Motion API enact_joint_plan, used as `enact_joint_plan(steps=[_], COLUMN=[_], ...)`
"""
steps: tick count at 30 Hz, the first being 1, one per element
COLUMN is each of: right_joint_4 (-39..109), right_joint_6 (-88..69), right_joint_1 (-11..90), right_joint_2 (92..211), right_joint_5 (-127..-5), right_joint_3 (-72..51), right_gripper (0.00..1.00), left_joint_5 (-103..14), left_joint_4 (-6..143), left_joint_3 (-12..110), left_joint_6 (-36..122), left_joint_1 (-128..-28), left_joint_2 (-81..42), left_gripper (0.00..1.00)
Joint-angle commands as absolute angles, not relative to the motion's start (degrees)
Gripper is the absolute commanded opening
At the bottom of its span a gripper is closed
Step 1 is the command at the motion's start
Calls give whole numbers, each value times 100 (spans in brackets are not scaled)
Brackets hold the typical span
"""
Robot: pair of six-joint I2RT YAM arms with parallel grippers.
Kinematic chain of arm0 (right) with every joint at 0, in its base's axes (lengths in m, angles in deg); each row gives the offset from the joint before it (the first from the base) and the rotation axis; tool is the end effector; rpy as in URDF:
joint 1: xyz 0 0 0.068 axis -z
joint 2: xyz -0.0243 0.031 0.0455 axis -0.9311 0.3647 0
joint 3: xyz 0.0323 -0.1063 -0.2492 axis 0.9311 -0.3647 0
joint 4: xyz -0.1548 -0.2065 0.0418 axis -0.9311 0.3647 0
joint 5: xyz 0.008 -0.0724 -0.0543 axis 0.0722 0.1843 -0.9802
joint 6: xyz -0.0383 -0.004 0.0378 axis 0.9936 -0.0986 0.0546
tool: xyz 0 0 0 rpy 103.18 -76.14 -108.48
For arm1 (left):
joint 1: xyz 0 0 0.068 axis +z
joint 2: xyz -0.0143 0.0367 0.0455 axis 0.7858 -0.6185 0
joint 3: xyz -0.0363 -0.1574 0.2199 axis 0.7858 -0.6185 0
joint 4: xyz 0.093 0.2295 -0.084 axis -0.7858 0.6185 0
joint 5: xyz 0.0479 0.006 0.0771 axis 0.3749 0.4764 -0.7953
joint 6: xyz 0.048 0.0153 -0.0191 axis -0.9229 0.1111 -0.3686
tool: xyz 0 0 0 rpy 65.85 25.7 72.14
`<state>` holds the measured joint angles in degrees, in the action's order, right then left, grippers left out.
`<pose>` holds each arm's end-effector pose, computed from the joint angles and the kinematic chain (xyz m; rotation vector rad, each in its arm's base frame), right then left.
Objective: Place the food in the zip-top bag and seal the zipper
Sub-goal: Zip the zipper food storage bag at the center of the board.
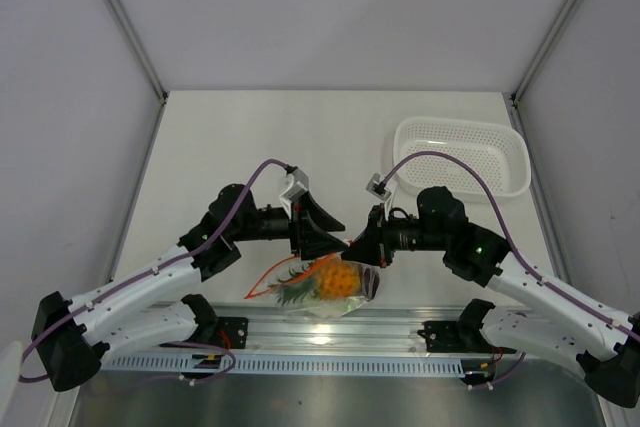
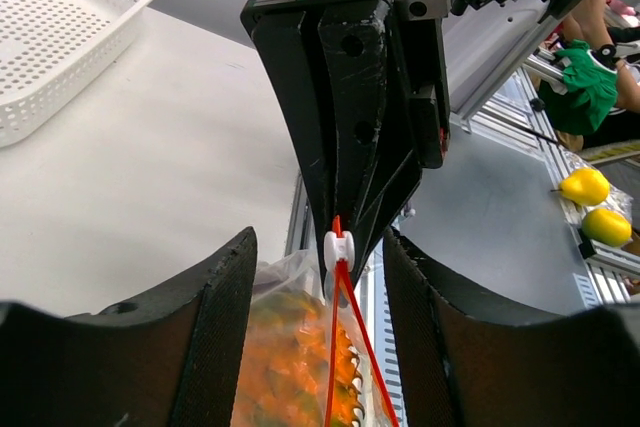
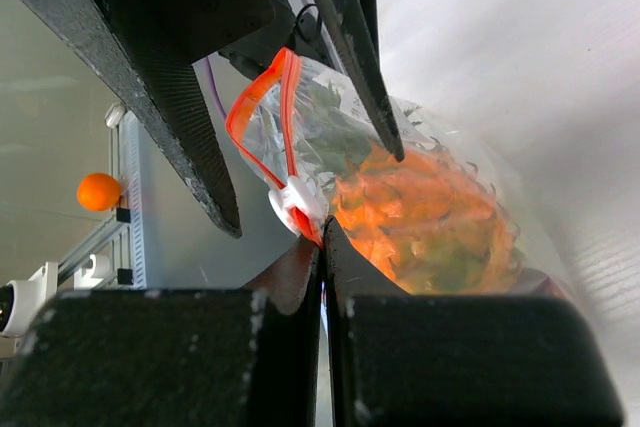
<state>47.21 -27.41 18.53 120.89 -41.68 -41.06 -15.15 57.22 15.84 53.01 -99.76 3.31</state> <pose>0.1134 0.1652 0.3218 -0.8685 1.9029 1.3793 0.1285 -0.1748 0.3220 0.9322 1.5238 -1.4285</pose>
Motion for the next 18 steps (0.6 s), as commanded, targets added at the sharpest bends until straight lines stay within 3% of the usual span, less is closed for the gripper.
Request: enact_joint_plan(steps=[1, 14, 18], right_joint_4=[4482, 4377, 4395], right_joint_6=[-2801, -2933, -2968], right_joint_1=[1825, 1772, 1781], right_joint_2=[12029, 11993, 11984], right_joint_5=[-4234, -4243, -4269], right_joint_3=[-3809, -3808, -3773], right_gripper=[0, 0, 0], left_joint_5=[-1300, -1142, -1072], left_joint_4=[5426, 5461, 5444], left_joint_3=[1734, 1769, 1734], left_joint_6=[5219, 5316, 5360], left_joint_1=[-9952, -9952, -9961], left_joint_2=[295, 172, 163], left_gripper=[55, 26, 24])
